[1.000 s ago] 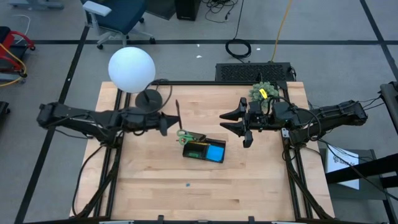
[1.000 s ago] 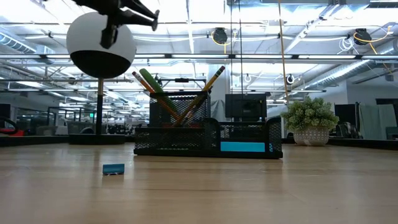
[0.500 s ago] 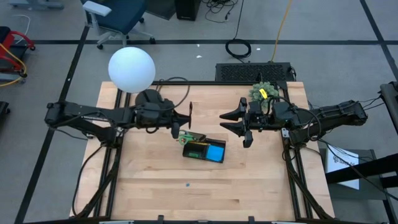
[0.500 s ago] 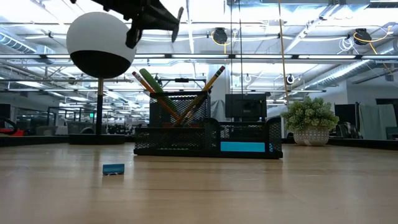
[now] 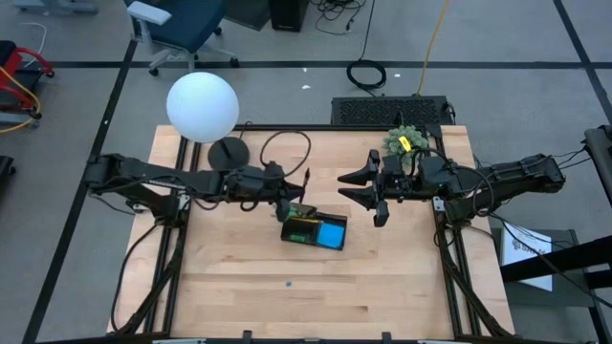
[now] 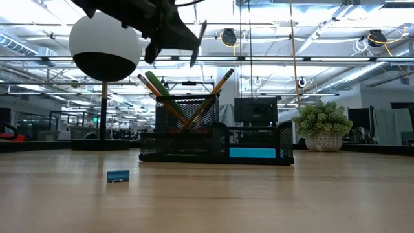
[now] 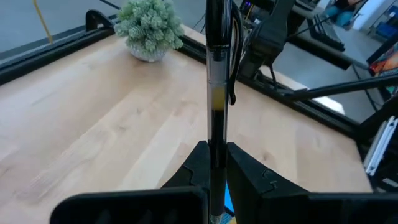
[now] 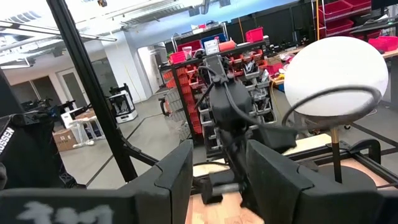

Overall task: Pick and place office supplies into organizer
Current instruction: Put the black pen into the desk organizer

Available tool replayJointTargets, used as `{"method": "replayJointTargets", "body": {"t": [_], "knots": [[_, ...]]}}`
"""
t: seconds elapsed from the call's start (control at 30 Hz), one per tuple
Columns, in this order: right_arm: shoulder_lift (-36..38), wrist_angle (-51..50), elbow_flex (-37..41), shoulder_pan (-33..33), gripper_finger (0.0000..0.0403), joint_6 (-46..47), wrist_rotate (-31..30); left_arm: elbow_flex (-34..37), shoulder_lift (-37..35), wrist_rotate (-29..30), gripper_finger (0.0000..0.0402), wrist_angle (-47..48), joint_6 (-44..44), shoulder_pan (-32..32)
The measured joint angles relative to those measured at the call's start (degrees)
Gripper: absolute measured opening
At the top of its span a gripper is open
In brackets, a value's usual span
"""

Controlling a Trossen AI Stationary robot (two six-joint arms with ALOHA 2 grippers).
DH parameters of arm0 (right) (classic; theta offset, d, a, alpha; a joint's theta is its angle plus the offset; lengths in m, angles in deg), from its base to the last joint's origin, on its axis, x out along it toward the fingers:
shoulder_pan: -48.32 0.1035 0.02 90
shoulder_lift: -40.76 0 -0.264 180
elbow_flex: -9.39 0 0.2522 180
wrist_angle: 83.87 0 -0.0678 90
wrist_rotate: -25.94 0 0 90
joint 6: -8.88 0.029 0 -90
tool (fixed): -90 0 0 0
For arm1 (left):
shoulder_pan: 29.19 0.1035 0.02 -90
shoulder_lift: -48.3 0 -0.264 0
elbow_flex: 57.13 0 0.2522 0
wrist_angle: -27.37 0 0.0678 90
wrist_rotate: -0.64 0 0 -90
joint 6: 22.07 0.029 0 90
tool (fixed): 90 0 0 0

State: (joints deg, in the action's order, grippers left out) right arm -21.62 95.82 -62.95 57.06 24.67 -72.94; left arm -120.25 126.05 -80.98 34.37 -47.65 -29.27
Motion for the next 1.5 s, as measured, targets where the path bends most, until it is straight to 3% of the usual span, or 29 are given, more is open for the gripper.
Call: {"method": "replayJointTargets", "body": {"t": [0.53,1.5], "knots": [[-0.01,0.0,0.01,0.0,0.0139,-0.02,0.0,0.02,10.56,-1.14,0.0026,-3.77,-0.02,-1.17],[0.01,-0.02,0.0,0.0,0.0139,-0.02,0.01,0.02,13.05,0.63,0.0026,-0.42,1.33,-1.95]]}}
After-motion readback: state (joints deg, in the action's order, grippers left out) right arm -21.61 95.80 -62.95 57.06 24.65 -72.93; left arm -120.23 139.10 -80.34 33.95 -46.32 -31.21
